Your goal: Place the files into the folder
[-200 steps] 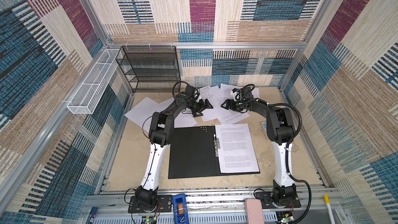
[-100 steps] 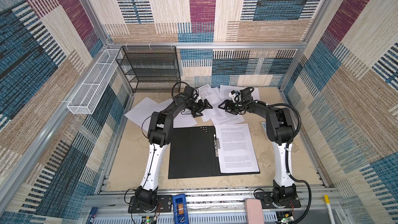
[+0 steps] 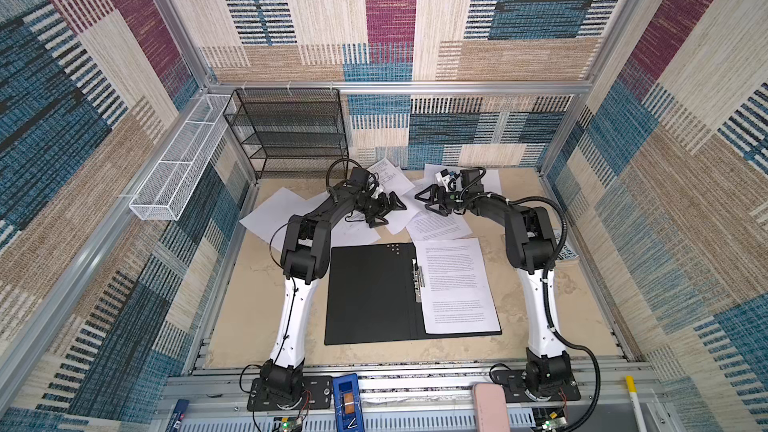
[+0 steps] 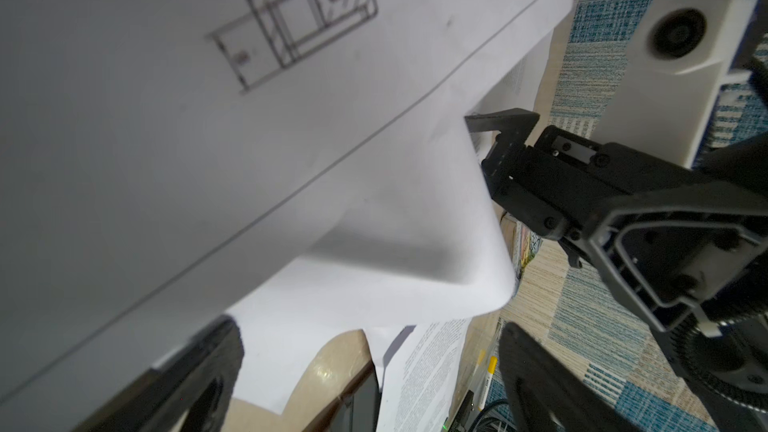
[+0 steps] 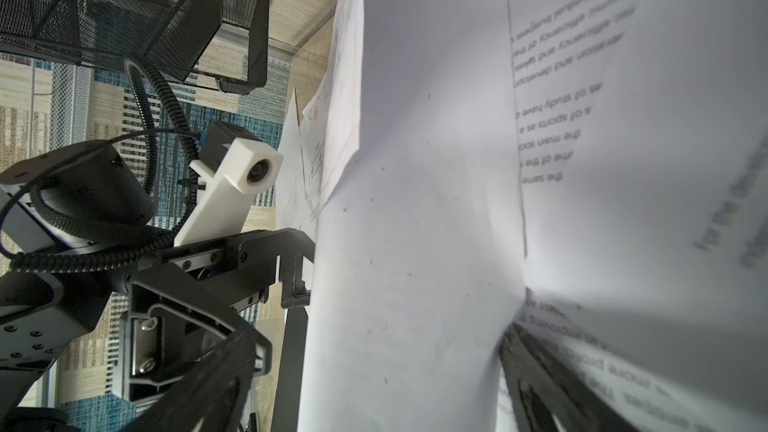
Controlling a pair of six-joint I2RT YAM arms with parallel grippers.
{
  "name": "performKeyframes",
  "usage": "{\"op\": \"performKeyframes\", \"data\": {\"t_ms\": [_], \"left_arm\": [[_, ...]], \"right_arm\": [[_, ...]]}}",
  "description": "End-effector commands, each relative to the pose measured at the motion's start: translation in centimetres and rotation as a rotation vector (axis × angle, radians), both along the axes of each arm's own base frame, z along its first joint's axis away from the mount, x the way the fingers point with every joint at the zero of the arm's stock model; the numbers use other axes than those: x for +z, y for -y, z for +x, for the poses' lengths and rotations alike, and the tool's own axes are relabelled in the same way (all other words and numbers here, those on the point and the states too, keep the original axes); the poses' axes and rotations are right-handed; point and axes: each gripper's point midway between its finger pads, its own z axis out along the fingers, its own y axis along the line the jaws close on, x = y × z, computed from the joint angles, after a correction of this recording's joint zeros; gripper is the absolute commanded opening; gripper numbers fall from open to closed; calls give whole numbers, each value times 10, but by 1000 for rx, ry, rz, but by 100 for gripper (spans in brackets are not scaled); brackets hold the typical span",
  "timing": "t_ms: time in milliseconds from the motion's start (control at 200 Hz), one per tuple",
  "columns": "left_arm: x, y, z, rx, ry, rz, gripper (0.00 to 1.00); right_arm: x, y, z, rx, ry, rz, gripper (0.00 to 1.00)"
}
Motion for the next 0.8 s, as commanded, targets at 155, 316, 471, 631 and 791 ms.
{"op": "performKeyframes", "data": {"t_ms": [155,316,471,631,791], "left_arm": [[-53,-41,-28,59,-159,212,99],[-55,-45,-37,54,-172,221,99],[-59,-52,-60,49,-199,236,99],[-66,-61,-77,55,-233,250,99],[-75,-65,-82,47,-265,261,99]], "right_arm": [[27,-18,-18,25,-3,71,95],[37,-16,-39,16,4,106,96],[46,-25,-30,72,42,168,97],[46,-30,-8,82,77,165,98],[36,-31,9,87,84,133,97]]}}
